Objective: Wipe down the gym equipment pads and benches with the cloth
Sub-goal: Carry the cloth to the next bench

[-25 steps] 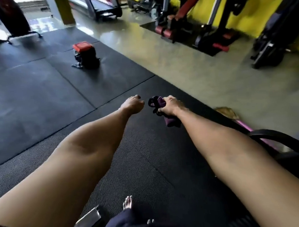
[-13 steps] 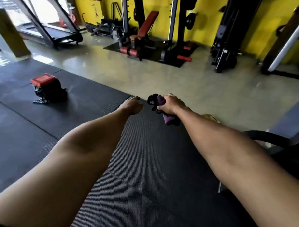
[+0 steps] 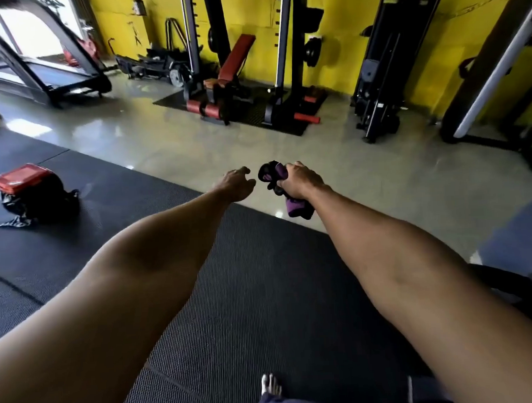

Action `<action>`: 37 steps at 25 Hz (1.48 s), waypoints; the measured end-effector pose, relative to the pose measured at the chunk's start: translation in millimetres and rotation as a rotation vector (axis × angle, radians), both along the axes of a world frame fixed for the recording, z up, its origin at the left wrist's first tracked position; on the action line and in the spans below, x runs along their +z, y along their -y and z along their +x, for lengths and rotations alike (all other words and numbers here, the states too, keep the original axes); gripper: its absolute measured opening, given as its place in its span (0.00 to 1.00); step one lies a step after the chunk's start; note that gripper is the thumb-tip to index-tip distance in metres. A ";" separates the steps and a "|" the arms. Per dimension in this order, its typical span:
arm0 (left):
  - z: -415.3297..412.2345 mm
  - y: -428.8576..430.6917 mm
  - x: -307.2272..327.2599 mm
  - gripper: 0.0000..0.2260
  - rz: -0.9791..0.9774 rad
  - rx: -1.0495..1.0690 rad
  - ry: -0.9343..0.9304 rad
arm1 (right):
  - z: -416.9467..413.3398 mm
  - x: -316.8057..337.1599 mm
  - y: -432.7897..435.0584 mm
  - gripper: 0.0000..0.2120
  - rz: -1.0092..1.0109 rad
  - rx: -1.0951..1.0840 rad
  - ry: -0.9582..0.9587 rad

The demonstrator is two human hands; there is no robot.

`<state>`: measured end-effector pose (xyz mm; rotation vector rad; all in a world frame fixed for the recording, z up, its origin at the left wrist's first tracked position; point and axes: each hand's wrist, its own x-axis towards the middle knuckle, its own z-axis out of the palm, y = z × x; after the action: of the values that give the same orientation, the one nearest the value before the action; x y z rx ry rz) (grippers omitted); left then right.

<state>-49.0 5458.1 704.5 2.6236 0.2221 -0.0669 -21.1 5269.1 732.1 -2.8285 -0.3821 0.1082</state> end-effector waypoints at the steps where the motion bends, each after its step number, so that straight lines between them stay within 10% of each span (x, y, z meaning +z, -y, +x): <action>1: 22.6 -9.7 2.9 0.24 0.008 0.006 0.003 | 23.8 1.0 -6.9 0.22 0.006 0.004 -0.010; 19: 387.0 -369.4 4.3 0.21 0.113 0.260 0.010 | 429.7 -3.6 -317.1 0.25 0.006 0.232 -0.025; 37: 835.4 -504.1 -6.5 0.21 0.211 0.199 -0.117 | 887.3 -13.9 -491.8 0.21 -0.048 0.287 -0.068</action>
<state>786.4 5962.2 697.9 2.7935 0.5572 -0.1362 866.3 5760.9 718.1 -2.7896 -0.7772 0.2745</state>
